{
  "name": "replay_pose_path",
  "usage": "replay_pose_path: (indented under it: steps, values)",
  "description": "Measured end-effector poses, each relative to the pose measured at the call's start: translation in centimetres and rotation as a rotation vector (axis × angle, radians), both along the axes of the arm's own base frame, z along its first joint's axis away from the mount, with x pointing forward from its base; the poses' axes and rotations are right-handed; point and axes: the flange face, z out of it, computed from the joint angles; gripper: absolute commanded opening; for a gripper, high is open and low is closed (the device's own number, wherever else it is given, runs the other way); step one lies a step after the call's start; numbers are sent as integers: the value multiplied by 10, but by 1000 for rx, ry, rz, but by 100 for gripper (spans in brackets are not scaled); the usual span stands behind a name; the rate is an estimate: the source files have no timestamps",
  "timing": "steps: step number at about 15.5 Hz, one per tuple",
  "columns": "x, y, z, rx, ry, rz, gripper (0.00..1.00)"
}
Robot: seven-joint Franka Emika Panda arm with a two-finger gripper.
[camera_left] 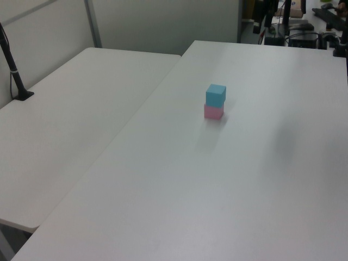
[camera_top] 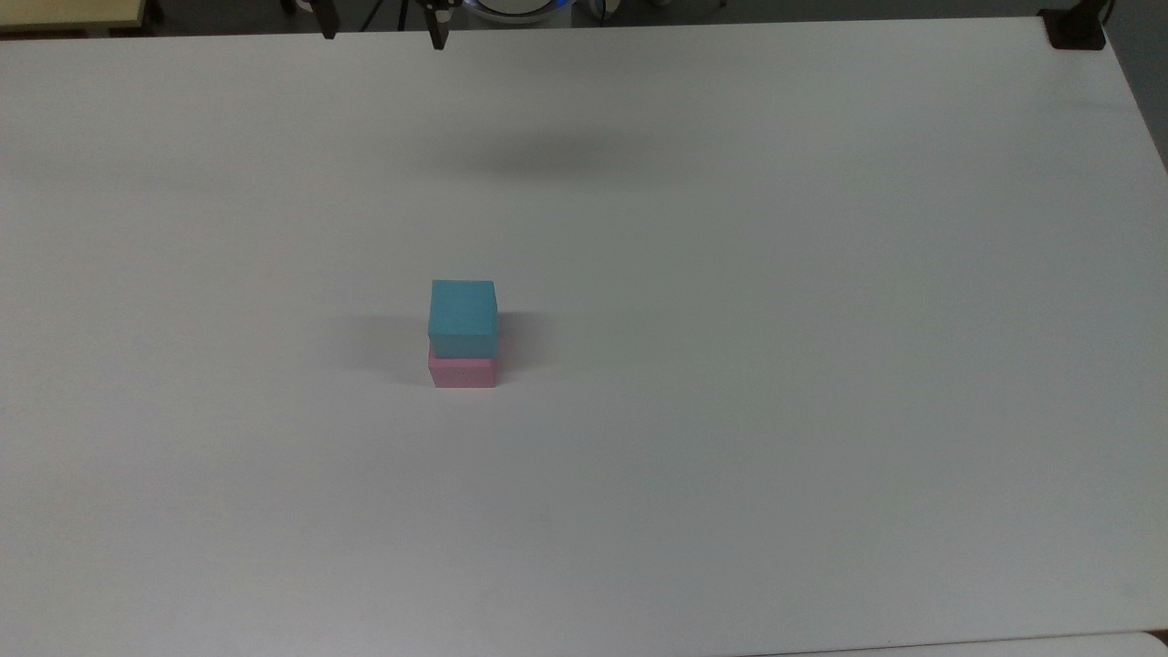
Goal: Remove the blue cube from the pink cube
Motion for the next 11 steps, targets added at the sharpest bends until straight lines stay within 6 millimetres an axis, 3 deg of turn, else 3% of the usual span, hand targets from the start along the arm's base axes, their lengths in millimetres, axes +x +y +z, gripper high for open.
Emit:
replay_pose_path:
  steps: [11]
  values:
    - [5,4,-12,11,22,3,100]
